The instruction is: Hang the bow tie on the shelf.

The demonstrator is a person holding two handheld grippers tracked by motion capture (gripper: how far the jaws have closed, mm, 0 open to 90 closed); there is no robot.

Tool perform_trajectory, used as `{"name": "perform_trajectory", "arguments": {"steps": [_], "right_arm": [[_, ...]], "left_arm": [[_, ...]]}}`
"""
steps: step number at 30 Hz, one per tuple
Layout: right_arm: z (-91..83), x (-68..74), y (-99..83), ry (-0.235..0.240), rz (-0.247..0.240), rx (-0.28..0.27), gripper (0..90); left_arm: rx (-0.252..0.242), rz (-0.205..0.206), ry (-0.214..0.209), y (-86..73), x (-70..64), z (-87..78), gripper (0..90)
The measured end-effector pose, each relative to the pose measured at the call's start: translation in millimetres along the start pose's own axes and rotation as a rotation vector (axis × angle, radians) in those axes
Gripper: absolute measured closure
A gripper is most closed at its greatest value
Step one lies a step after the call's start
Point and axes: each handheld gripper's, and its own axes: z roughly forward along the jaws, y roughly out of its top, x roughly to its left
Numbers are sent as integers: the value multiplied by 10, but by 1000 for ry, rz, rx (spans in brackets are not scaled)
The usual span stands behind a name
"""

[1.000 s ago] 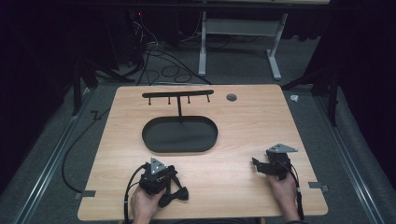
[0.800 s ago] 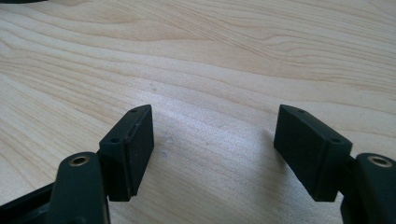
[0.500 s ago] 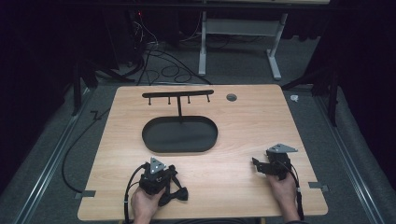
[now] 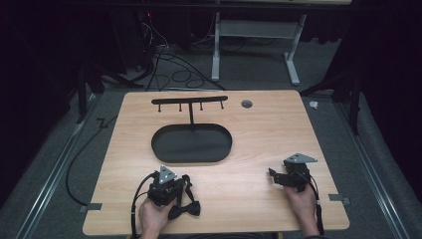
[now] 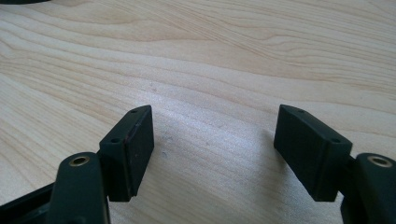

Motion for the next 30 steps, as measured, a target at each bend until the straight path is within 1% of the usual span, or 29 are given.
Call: {"name": "perform_trajectory", "arguments": {"steps": [1,4,7,8,10,11,14,18,20,30], "right_arm": [[0,-1,0,0,-2,0,297],[-1,3,-1,0,4,1,297],[0,0,0,0,0,0,297],[0,0,0,0,0,0,297],[-1,3,0,0,5,1,297],[-1,3,0,0,5,1,297],[-1,3,0,0,5,1,297],[-1,2,-1,1,5,0,297],[-1,3,0,1,5,1,297],[-1,2,0,1,5,1,297]], "left_arm": [[-8,4,-1,29,-4,-34,865],[-19,11,-3,60,-13,-70,866],[-41,28,-3,128,-34,-150,865],[-41,28,-3,128,-34,-150,866],[-59,35,-9,178,-51,-209,865],[-59,35,-9,178,-51,-209,865],[-75,50,-8,241,-60,-281,865],[-88,58,-6,287,-62,-334,865],[-101,64,-2,331,-58,-390,865],[-129,80,3,460,-45,-489,865]]}}
